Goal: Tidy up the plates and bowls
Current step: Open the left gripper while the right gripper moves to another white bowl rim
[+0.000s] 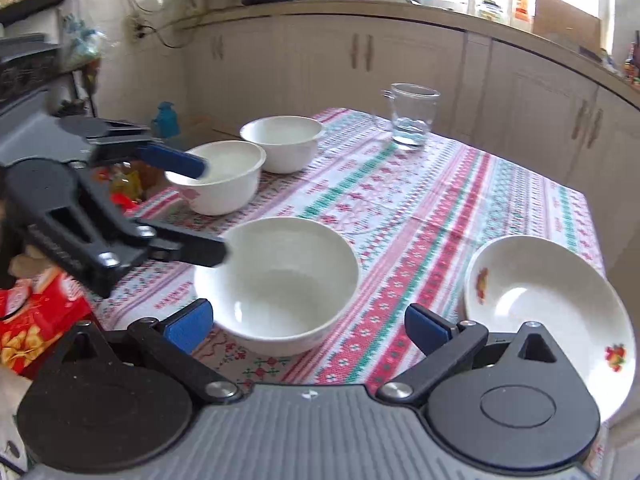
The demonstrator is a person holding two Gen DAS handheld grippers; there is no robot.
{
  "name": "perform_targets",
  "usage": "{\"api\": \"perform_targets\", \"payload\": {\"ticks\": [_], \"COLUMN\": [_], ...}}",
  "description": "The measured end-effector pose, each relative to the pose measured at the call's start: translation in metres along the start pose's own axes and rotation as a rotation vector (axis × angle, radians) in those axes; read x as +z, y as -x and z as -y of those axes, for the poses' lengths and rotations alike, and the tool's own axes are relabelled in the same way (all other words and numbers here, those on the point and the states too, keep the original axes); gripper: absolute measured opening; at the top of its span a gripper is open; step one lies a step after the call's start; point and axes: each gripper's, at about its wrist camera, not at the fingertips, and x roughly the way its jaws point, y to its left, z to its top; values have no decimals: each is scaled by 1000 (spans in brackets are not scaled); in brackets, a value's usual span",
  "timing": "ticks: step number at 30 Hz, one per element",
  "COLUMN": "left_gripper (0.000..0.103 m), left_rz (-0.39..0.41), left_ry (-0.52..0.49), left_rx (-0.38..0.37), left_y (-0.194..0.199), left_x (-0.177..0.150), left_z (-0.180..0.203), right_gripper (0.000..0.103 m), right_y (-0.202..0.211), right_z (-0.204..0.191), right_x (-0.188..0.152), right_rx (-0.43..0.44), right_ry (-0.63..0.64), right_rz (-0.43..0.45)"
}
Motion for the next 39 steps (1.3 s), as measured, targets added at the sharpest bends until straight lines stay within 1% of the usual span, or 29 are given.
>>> {"api": "perform_targets", "payload": {"ticks": [3, 5, 8, 11, 13, 17, 19, 24, 31, 35, 39], "left_gripper": [98, 98, 98, 98, 98, 98, 98, 98, 98, 98, 98], "left_rz": [-6, -14, -31, -36, -33, -20, -15, -18, -32, -38, -39], "left_ry": [3, 17, 47, 58, 67, 89, 94, 59, 45, 41, 33], "left_rx": [75, 104, 131, 159, 171, 174, 169, 190, 184, 168, 158], "left_y": [7, 11, 13, 14, 15, 15, 13, 5, -11, -21, -29], "left_x": [-10, -18, -27, -33, -35, -38, -40, -43, -48, -49, -48], "left_z": [-4, -11, -25, -38, -46, -59, -66, -76, -92, -97, -100], "right_gripper": [103, 103, 103, 103, 103, 103, 103, 103, 103, 103, 103], "right_y": [0, 0, -1, -1, -5, -24, -31, -48, -77, -95, -112], "right_z": [-1, -1, -7, -17, -25, -38, -39, -42, -58, -59, -59], "right_x": [6, 11, 21, 34, 43, 64, 72, 96, 118, 128, 136], "right_rx": [-52, -78, -114, -100, -113, -115, -120, -47, -25, 24, 30], "right_ry": [-20, -33, -13, 17, 39, 80, 63, 38, 101, 80, 78], "right_rz": [-17, -20, -24, -21, -21, -63, -47, -43, -53, -59, -69]}}
